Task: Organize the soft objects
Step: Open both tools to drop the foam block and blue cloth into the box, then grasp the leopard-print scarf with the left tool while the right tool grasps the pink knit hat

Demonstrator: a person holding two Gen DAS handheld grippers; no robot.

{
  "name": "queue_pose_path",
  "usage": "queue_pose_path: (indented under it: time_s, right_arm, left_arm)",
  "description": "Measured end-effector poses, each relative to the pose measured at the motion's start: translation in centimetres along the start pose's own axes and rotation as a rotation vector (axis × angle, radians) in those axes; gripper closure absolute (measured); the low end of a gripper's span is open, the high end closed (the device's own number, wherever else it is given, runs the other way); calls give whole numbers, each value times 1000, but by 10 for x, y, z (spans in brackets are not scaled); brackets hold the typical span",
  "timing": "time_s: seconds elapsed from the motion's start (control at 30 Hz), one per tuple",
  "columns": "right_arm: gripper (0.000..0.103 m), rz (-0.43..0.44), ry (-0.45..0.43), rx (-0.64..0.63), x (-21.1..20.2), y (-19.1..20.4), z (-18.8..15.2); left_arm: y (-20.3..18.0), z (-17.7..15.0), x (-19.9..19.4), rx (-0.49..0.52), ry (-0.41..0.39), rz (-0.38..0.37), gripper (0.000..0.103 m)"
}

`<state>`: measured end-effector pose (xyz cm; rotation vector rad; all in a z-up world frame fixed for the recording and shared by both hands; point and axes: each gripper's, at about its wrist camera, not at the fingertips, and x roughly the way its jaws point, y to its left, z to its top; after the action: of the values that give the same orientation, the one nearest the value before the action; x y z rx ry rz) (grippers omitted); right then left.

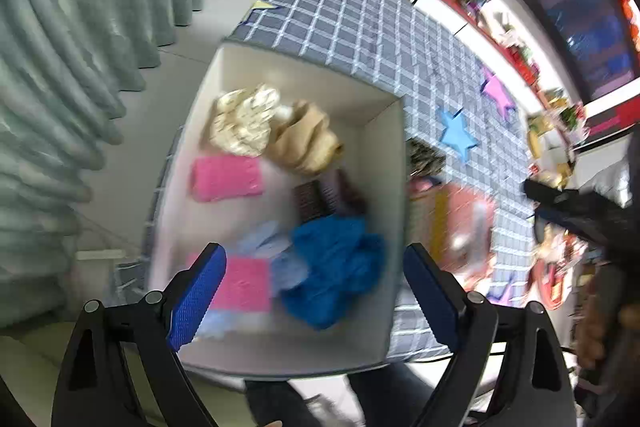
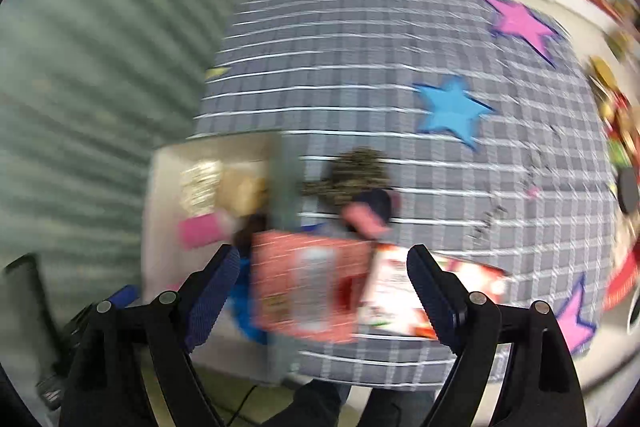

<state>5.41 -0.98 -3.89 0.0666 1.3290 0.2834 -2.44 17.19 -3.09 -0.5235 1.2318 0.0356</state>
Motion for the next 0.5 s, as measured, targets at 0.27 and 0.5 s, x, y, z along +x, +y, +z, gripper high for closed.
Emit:
queue_pose_path:
  time_s: [0.27, 0.5]
  right_arm:
    - [16, 9, 209, 202, 77, -81, 37]
    - [16, 75, 401, 135, 154, -69, 52]
  left_arm:
    - [-40, 10, 11, 3, 27, 16, 11]
    - [-50, 9, 21, -42, 74, 83, 11]
